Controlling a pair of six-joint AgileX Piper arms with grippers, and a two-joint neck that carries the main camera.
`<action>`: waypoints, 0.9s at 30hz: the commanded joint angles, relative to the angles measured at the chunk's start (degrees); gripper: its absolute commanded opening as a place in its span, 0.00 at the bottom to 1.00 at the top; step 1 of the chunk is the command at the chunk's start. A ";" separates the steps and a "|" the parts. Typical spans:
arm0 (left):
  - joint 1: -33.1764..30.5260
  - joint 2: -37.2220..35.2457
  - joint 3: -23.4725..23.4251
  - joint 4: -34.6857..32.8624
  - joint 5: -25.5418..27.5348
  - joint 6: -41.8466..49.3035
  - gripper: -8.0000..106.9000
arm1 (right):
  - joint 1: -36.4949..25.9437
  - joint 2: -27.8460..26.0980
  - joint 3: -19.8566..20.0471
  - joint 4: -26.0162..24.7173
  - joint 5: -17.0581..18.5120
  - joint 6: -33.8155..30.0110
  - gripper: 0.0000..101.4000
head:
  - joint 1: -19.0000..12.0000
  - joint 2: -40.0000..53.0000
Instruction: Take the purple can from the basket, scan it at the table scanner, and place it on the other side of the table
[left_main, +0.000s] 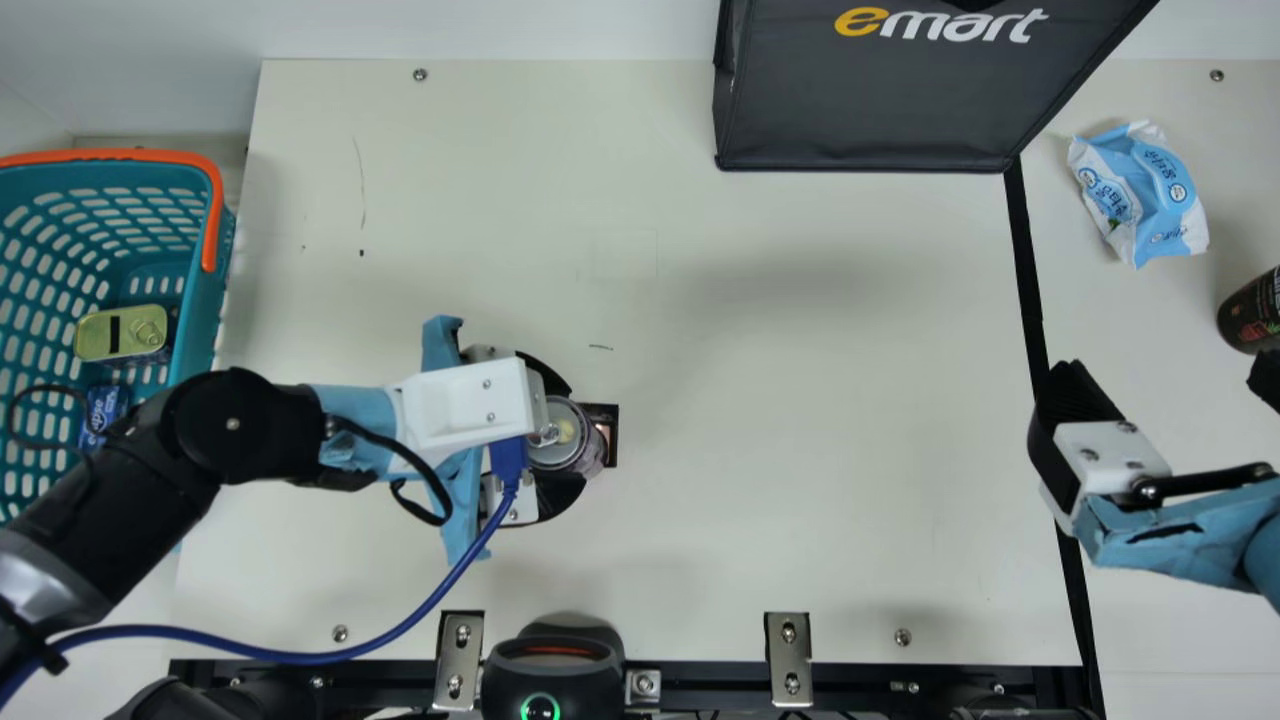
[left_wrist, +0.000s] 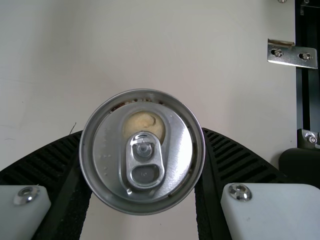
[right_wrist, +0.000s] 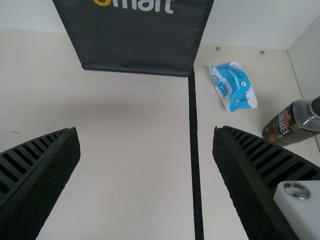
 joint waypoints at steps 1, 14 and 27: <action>0.09 0.25 0.03 0.12 -0.03 0.03 0.49 | 0.00 0.00 0.00 0.00 0.00 0.00 0.94 | -1.75 0.09; 0.30 1.19 -0.36 -0.24 -0.35 -1.67 0.85 | 0.00 0.00 0.00 0.00 0.00 0.00 0.94 | -1.75 0.09; 2.50 -6.21 1.31 0.36 1.19 -9.40 0.85 | 0.00 0.00 0.00 0.00 0.00 0.00 0.94 | -1.75 0.09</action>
